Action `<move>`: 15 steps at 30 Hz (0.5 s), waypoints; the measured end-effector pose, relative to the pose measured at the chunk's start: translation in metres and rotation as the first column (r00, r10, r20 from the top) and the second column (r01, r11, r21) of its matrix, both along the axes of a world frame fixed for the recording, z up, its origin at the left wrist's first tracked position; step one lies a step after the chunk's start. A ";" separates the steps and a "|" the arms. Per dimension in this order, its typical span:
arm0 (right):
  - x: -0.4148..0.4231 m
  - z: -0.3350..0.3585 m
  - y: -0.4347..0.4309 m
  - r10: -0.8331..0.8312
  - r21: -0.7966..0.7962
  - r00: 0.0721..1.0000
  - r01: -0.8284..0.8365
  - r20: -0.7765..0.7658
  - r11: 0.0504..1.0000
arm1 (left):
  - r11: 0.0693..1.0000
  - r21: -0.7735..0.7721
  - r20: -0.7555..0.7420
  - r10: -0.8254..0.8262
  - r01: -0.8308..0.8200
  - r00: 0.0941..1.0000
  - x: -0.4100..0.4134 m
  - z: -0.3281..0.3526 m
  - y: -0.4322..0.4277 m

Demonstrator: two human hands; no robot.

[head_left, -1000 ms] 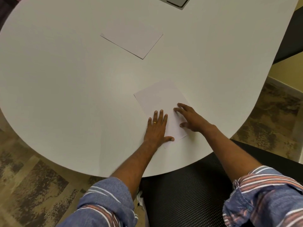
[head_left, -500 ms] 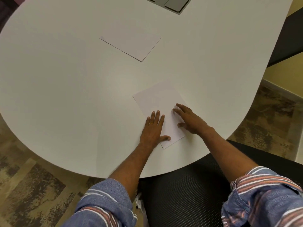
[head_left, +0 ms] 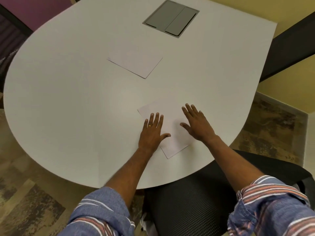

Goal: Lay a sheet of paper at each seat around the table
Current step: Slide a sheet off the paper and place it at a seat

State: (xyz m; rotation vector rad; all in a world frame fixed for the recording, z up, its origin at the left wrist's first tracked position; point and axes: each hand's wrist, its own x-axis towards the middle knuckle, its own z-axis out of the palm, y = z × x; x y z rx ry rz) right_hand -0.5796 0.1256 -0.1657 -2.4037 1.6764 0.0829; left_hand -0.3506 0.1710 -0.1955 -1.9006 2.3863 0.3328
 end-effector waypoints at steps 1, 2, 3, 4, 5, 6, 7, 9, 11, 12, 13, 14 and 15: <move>0.000 0.007 0.001 -0.012 -0.002 1.000 0.012 0.006 1.000 | 1.000 -0.014 -0.007 0.000 0.000 1.000 0.001 0.007 -0.001; 0.001 0.014 0.003 -0.023 -0.004 1.000 0.023 0.012 1.000 | 1.000 -0.030 -0.017 -0.002 0.002 1.000 0.003 0.015 -0.001; 0.001 0.021 0.006 -0.033 -0.010 0.999 0.033 0.020 0.999 | 0.999 -0.048 -0.024 -0.009 0.007 1.000 0.004 0.023 -0.001; 0.002 0.027 0.008 -0.045 -0.016 0.999 0.045 0.027 0.999 | 0.998 -0.067 -0.026 -0.019 0.017 0.999 0.005 0.030 -0.001; 0.003 0.034 0.011 -0.059 -0.020 0.998 0.059 0.037 0.998 | 0.996 -0.084 -0.027 -0.032 0.029 0.999 0.006 0.037 0.000; 0.003 0.040 0.014 -0.075 -0.022 0.996 0.076 0.047 0.997 | 0.994 -0.097 -0.031 -0.044 0.041 0.999 0.007 0.044 0.001; 0.004 0.048 0.017 -0.091 -0.023 0.994 0.093 0.054 0.995 | 0.993 -0.105 -0.037 -0.055 0.051 0.998 0.008 0.051 0.003; 0.005 0.064 0.025 -0.118 -0.039 0.991 0.120 0.055 0.992 | 0.992 -0.113 -0.059 -0.069 0.062 0.996 0.009 0.064 0.006; 0.005 0.081 0.032 -0.141 -0.067 0.989 0.144 0.051 0.987 | 0.989 -0.128 -0.090 -0.084 0.073 0.992 0.008 0.079 0.009; 0.004 0.091 0.036 -0.155 -0.080 0.987 0.159 0.052 0.984 | 0.987 -0.138 -0.111 -0.095 0.080 0.989 0.007 0.087 0.010; 0.002 0.100 0.041 -0.172 -0.093 0.984 0.176 0.051 0.980 | 0.984 -0.153 -0.133 -0.108 0.087 0.985 0.006 0.095 0.011; 0.000 0.108 0.045 -0.192 -0.109 0.980 0.196 0.045 0.975 | 0.980 -0.174 -0.152 -0.123 0.096 0.981 0.004 0.103 0.011; -0.003 0.118 0.050 -0.214 -0.126 0.976 0.216 0.032 0.968 | 0.974 -0.199 -0.163 -0.141 0.107 0.977 0.001 0.112 0.012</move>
